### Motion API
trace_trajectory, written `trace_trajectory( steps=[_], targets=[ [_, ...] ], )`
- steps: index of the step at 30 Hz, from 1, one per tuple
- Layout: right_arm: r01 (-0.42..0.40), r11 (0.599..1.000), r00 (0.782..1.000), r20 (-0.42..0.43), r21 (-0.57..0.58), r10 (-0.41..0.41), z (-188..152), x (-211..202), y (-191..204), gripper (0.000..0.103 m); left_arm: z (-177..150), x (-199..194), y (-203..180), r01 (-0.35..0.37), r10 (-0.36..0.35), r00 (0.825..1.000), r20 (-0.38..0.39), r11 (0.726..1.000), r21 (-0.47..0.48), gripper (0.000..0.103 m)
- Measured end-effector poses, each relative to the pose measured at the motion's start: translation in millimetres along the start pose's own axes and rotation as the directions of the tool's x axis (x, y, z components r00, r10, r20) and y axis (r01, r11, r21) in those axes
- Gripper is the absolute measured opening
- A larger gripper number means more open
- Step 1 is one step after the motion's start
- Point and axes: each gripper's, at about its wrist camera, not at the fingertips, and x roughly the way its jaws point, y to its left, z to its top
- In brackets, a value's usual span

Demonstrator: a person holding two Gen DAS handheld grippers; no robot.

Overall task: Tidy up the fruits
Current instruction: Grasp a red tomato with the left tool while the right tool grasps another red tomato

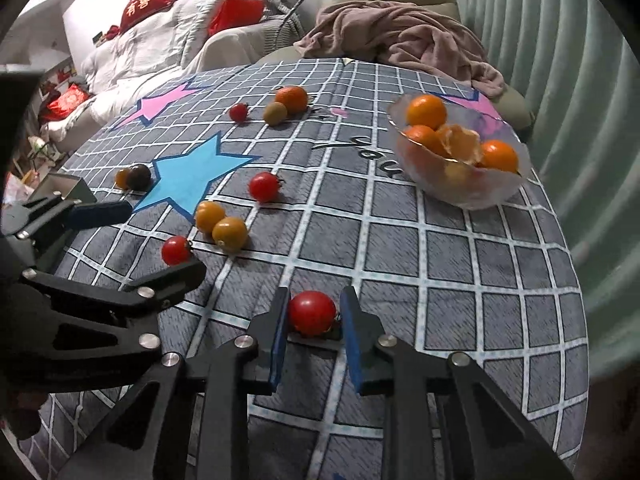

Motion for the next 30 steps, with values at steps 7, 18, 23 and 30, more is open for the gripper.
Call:
trace_trajectory(
  steps=[7, 18, 23, 30],
  targets=[
    [-0.007, 1.000, 1.000, 0.000, 0.004, 0.007, -2.8, -2.4, 0.3, 0.027, 0.9, -5.0, -12.6, 0.045, -0.045, 0.999, 0.002, 0.999, 0.013, 0.024],
    [-0.078, 0.994, 0.996, -0.027, 0.071, 0.080, -27.6, -22.6, 1.0, 0.028, -46.6, -35.3, -0.9, 0.074, -0.075, 0.997, -0.003, 0.996, -0.053, 0.024],
    [-0.105, 0.989, 0.993, -0.040, 0.108, 0.110, -43.9, -36.3, 3.8, 0.028, -73.7, -52.4, 8.0, 0.099, -0.100, 0.995, -0.011, 0.991, -0.094, 0.024],
    [-0.145, 0.976, 0.988, -0.034, 0.160, 0.153, -63.0, -57.1, 11.2, 0.028, -106.5, -73.8, 22.5, 0.122, -0.128, 0.991, -0.030, 0.979, -0.162, 0.024]
  ],
)
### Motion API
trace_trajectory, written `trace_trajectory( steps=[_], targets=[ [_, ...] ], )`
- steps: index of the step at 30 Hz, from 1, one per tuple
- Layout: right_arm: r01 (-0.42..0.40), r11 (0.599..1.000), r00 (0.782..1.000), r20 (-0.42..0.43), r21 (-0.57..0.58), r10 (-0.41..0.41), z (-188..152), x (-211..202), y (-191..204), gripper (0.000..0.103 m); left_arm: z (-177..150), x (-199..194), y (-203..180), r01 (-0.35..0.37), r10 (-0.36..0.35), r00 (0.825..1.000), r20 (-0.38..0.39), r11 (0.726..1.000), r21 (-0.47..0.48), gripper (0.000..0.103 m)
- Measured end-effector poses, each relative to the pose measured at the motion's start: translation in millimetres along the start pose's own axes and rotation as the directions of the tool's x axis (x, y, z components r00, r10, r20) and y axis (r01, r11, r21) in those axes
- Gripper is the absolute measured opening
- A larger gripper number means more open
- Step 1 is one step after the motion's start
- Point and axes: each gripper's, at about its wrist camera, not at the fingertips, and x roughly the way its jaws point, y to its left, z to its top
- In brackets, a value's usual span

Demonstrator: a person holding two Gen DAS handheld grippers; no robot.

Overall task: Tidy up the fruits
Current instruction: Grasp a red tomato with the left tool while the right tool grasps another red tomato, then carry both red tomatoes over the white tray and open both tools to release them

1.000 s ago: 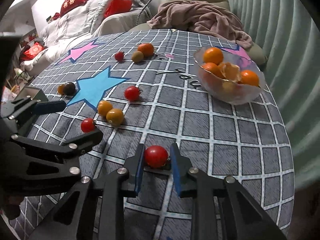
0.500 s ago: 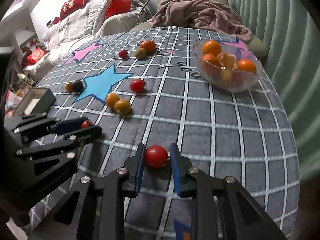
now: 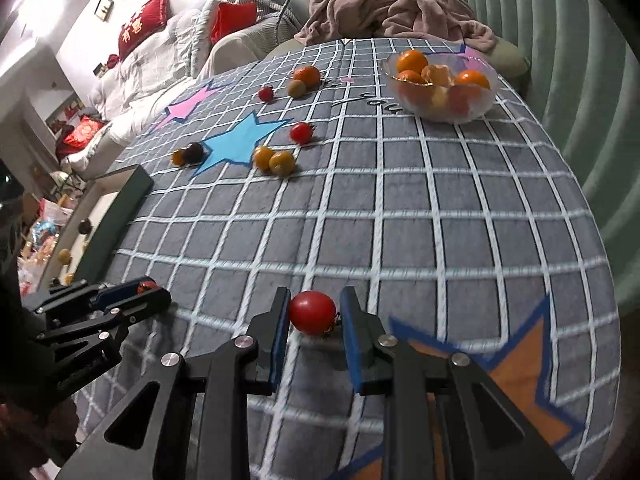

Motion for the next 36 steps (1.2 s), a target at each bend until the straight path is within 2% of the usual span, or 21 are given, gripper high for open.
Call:
trace_trajectory(
  steps=[7, 16, 29, 36],
  targets=[
    [-0.017, 0.999, 1.000, -0.016, 0.027, 0.017, -15.3, -8.1, 11.7, 0.028, -15.5, -22.7, 8.5, 0.001, -0.001, 1.000, 0.018, 1.000, -0.025, 0.024],
    [-0.020, 1.000, 1.000, -0.005, 0.001, 0.020, -12.8, -21.2, 34.2, 0.028, -21.2, -54.6, 22.7, -0.004, 0.008, 0.997, 0.072, 0.999, -0.047, 0.024],
    [-0.062, 0.991, 0.998, 0.021, -0.119, 0.065, 7.6, -36.0, 106.0, 0.028, -26.1, -101.2, 62.2, -0.012, 0.030, 0.985, 0.169, 0.994, -0.106, 0.024],
    [-0.109, 0.976, 0.994, 0.008, -0.187, 0.112, 18.7, -29.4, 155.0, 0.028, -34.2, -119.5, 108.5, -0.062, 0.097, 0.975, 0.199, 0.983, -0.174, 0.024]
  ],
)
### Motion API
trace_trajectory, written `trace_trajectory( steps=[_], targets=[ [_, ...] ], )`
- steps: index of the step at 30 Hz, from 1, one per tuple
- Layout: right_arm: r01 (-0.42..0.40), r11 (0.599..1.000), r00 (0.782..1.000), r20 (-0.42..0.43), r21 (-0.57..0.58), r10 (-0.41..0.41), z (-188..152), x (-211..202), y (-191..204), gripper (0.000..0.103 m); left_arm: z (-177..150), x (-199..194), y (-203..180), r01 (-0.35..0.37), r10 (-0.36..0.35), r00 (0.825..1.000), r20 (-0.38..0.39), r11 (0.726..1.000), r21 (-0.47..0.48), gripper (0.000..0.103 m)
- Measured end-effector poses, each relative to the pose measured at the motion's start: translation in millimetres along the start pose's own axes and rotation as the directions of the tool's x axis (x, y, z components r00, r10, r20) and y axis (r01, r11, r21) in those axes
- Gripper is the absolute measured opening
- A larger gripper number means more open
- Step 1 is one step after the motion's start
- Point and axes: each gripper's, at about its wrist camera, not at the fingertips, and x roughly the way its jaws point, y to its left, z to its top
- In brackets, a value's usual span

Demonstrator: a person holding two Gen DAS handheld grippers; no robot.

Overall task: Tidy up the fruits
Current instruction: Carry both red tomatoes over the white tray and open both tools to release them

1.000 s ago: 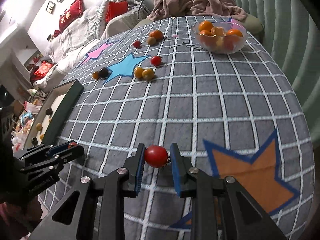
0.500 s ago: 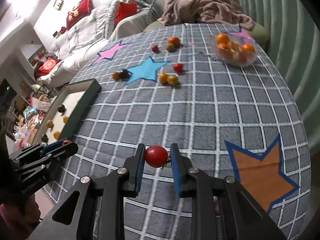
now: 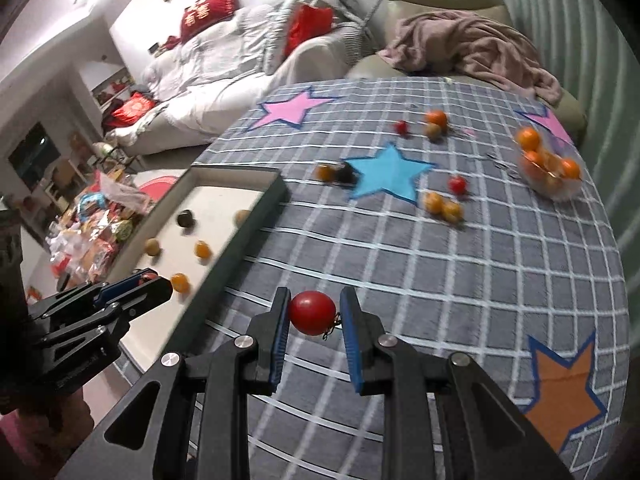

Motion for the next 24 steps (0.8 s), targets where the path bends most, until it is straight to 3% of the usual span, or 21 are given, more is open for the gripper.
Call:
trace_trajectory(
  steps=[10, 24],
  targets=[
    [-0.081, 0.993, 0.995, -0.071, -0.086, 0.075, 20.1, 46.9, 68.1, 0.028, -12.5, 9.1, 65.2, -0.105, 0.103, 0.994, -0.034, 0.991, -0.081, 0.024],
    [-0.115, 0.981, 0.979, -0.187, -0.154, 0.086, 28.1, 114.2, 118.1, 0.028, -26.5, 37.5, 84.2, -0.152, 0.143, 0.984, -0.109, 0.986, -0.076, 0.024]
  ],
)
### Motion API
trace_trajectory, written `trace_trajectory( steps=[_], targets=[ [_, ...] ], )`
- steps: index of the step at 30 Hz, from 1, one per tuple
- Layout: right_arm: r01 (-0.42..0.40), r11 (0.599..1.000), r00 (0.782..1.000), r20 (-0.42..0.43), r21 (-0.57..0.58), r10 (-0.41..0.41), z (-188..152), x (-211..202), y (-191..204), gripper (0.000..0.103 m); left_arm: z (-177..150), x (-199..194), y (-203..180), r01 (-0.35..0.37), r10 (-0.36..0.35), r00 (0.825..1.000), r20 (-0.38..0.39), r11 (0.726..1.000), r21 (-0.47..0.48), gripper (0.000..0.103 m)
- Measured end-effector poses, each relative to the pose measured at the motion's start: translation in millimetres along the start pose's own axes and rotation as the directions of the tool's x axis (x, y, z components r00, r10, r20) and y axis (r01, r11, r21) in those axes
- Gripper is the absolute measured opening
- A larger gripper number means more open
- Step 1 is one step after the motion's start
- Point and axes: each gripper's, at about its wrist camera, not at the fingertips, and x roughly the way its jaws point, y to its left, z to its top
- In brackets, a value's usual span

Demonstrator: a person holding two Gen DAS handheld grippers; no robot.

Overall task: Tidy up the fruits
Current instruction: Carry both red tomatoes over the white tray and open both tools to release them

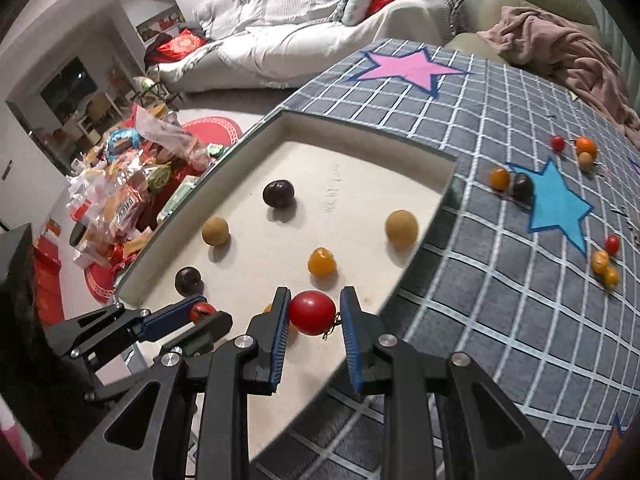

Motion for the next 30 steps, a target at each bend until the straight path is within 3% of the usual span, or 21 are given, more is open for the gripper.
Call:
trace_trajectory(
  steps=[19, 22, 26, 27, 28, 29, 30],
  targets=[
    [-0.033, 0.999, 0.996, -0.087, -0.005, 0.033, 7.6, 42.9, 13.2, 0.030, -8.6, 13.6, -7.0, -0.059, 0.060, 0.998, -0.025, 0.997, 0.049, 0.024],
    [-0.043, 0.999, 0.995, -0.089, -0.002, 0.043, 6.9, 43.3, 13.8, 0.055, -7.6, 13.6, -6.8, -0.058, 0.059, 0.998, -0.031, 0.997, 0.052, 0.024],
    [-0.055, 0.998, 0.995, -0.084, -0.018, 0.054, 8.1, 41.2, 17.9, 0.069, -8.2, 12.5, -6.1, -0.065, 0.067, 0.997, -0.036, 0.997, 0.045, 0.025],
    [-0.059, 0.998, 0.995, -0.084, -0.019, 0.057, 8.0, 40.7, 18.7, 0.074, -8.7, 11.7, -5.7, -0.069, 0.070, 0.997, -0.038, 0.997, 0.042, 0.044],
    [-0.062, 0.998, 0.995, -0.082, -0.018, 0.061, 8.2, 39.7, 19.7, 0.076, -9.6, 9.1, -4.7, -0.079, 0.080, 0.996, -0.030, 0.996, 0.036, 0.086],
    [-0.065, 0.998, 0.995, -0.080, -0.016, 0.063, 8.2, 38.9, 20.0, 0.081, -10.8, 4.7, -3.9, -0.093, 0.093, 0.996, -0.008, 0.995, 0.026, 0.098],
    [-0.069, 0.997, 0.995, -0.078, -0.014, 0.068, 8.0, 37.8, 20.0, 0.081, -12.9, -6.9, -3.4, -0.116, 0.115, 0.992, 0.055, 0.993, 0.011, 0.102]
  ],
)
